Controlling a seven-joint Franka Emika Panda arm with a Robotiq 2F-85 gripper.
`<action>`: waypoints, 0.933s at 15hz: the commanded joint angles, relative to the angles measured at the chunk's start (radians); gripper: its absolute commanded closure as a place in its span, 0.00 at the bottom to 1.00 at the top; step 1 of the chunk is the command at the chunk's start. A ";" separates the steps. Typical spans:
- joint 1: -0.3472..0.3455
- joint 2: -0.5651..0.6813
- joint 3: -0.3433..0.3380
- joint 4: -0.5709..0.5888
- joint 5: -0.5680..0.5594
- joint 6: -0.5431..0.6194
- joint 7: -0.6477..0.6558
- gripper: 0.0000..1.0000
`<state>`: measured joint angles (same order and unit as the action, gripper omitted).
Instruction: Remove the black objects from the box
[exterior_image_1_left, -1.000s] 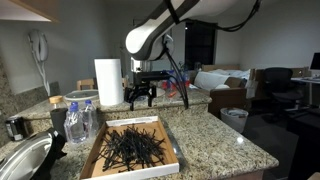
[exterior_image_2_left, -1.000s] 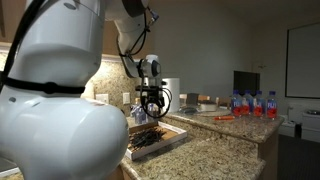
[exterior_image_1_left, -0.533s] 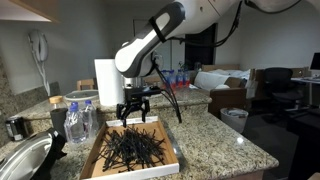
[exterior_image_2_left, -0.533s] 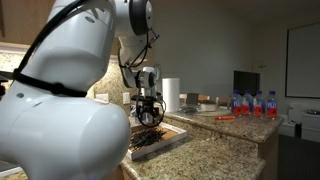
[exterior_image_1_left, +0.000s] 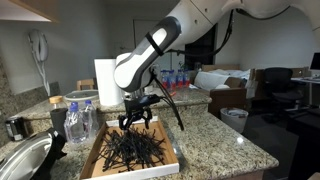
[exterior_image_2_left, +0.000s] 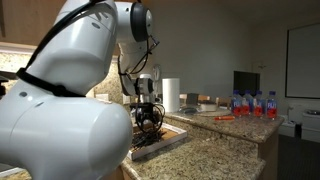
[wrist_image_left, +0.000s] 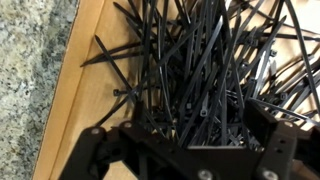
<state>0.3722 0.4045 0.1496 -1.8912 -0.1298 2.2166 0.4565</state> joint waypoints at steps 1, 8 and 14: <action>0.041 0.031 -0.027 -0.010 -0.057 0.056 0.099 0.00; 0.099 0.104 -0.055 0.005 -0.075 0.126 0.159 0.04; 0.107 0.096 -0.055 -0.008 -0.065 0.121 0.144 0.51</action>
<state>0.4726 0.5059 0.1018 -1.8838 -0.1745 2.3254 0.5798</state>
